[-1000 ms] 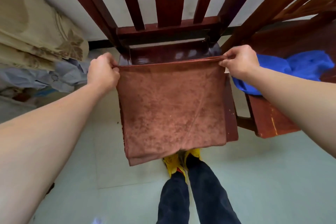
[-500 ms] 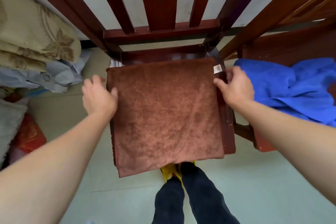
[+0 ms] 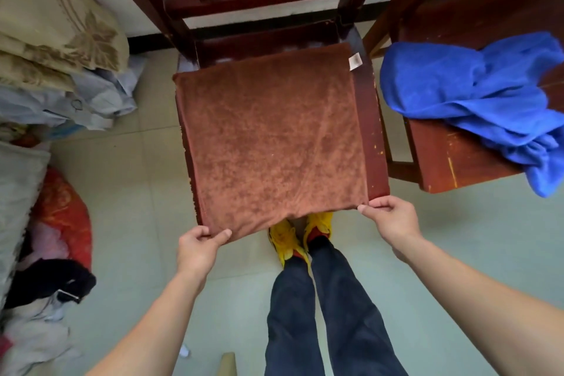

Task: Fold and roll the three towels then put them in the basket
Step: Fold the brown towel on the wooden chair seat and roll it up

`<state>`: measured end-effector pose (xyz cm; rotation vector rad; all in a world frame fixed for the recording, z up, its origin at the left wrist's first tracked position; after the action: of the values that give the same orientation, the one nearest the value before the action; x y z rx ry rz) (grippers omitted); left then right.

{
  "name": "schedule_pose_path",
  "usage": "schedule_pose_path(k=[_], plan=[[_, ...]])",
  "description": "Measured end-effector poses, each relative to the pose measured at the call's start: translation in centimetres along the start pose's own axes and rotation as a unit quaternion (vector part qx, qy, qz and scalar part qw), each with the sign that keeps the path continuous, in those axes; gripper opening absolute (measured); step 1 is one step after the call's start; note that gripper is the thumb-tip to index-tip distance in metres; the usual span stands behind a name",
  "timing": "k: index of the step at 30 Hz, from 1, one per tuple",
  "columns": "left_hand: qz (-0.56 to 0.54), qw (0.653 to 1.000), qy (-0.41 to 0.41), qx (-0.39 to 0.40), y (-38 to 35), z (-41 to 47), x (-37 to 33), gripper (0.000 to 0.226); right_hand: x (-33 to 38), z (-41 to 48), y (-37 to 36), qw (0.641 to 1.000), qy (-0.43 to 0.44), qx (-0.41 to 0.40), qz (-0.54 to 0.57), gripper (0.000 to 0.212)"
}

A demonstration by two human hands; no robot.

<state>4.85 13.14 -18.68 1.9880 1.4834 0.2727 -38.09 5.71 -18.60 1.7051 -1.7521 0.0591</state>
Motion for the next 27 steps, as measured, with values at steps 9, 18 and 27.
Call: schedule_pose_path(k=[9, 18, 27], plan=[[0.073, 0.996, -0.019, 0.045, -0.7, 1.0, 1.3, 0.052, -3.6, 0.3, -1.0, 0.983, -0.123, 0.021, 0.131, 0.02], [0.087, 0.991, -0.051, 0.092, -1.4, 1.1, 1.4, 0.015, -5.5, 0.9, -2.3, 0.97, -0.143, 0.063, 0.187, 0.026], [0.047, 0.995, -0.016, 0.086, -0.4, 1.0, 3.1, 0.029, -5.6, 1.1, 1.7, 0.984, -0.085, 0.058, 0.143, 0.007]])
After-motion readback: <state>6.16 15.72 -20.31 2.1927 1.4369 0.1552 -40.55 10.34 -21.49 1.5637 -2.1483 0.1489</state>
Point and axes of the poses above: each hand's wrist, its own z-axis towards the middle knuckle, its own y-axis out of the back of the hand, x = y × z, the point moved 10 cm from there along z, towards the middle knuckle, and after that the axes turned 15 degrees about z, right-handed, at the moved point
